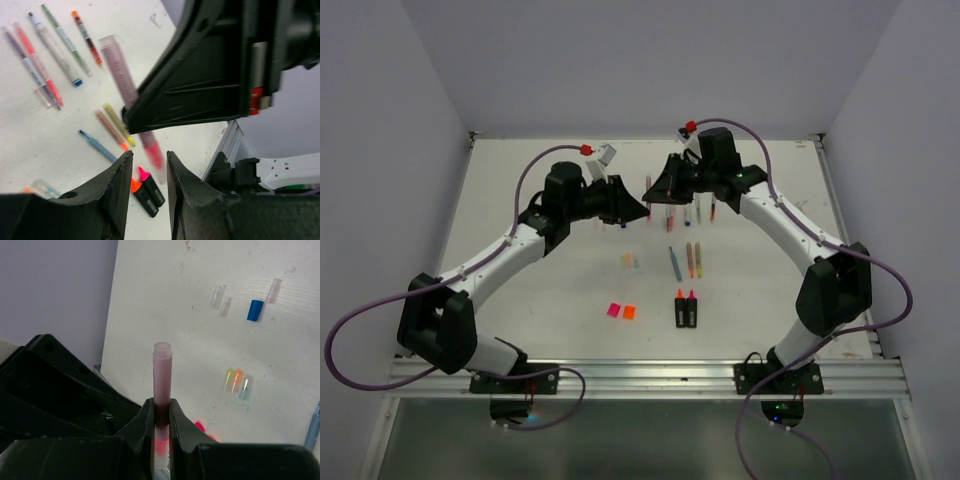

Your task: Open the pen caps

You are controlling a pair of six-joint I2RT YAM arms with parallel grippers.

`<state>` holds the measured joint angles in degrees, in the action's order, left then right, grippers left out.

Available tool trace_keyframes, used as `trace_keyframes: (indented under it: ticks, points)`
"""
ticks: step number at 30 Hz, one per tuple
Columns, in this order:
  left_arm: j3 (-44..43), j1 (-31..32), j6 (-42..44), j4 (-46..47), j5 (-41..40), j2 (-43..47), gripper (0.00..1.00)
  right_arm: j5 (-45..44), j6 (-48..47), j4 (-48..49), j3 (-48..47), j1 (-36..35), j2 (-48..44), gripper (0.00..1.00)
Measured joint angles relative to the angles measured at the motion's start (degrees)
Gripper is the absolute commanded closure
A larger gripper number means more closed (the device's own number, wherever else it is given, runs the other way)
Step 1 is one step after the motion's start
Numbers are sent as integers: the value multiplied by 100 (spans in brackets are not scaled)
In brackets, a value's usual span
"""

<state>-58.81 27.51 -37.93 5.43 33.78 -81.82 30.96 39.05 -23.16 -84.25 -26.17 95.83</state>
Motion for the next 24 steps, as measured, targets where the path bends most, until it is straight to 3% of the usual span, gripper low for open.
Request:
trace_keyframes:
  ticks: [7, 24]
  points:
    - [-66, -4, 120, -446, -227, 9, 62, -15, -2, -13, 0, -20, -70, 100]
    - [341, 35, -348, 258, 173, 9, 62, 0, 131, 94, 0, -92, -70, 100]
